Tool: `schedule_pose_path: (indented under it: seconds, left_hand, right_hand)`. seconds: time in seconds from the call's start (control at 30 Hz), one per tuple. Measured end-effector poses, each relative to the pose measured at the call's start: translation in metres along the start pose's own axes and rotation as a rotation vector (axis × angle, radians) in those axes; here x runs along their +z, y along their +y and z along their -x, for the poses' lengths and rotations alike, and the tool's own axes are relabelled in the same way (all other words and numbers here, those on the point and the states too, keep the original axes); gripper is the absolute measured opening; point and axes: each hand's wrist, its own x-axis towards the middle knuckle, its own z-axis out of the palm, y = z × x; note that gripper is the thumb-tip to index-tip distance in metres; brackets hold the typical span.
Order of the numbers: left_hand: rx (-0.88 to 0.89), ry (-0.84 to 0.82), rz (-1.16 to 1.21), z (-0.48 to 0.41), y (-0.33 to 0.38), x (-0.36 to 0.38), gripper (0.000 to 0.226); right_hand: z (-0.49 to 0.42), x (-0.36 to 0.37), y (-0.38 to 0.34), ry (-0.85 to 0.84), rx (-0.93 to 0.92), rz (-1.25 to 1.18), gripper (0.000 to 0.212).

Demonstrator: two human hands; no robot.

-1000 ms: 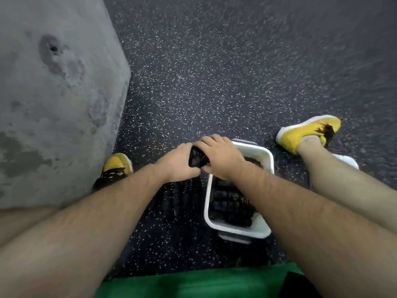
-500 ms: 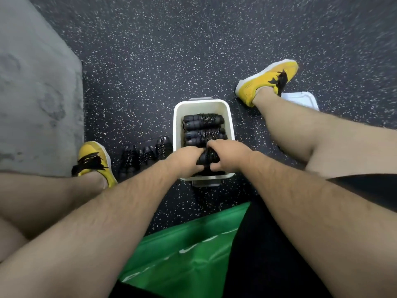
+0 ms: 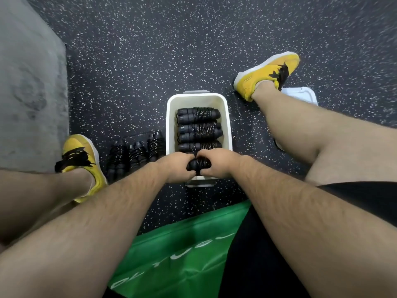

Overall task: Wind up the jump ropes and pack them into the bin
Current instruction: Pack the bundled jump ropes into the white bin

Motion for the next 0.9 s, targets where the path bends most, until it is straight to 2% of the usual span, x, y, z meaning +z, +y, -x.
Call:
schedule_pose_path:
  seconds: [0.23,0.43,0.53,0.73,0.9]
  left_hand:
    - [0.007,0.039,-0.009,0.002,0.000,0.006,0.042]
    - [-0.002,0.017,0.001,-0.003,-0.001,0.007,0.028]
    - [-0.008,0.014,-0.007,-0.006,-0.003,0.009,0.029]
    - [-0.026,0.019,-0.041,-0.016,-0.006,0.019,0.049]
    - [-0.018,0.015,-0.143,-0.030,-0.007,0.026,0.041]
  right_hand:
    - [0.000,0.010,-0.002,-0.003,0.051,-0.020,0.054]
    - [-0.005,0.015,-0.003,-0.058,0.098,0.015,0.049]
    - [-0.004,0.013,-0.003,-0.002,0.101,0.039,0.050]
    - [-0.006,0.004,-0.003,0.093,0.096,0.041,0.040]
    - [-0.012,0.008,-0.005,0.107,0.098,0.086,0.032]
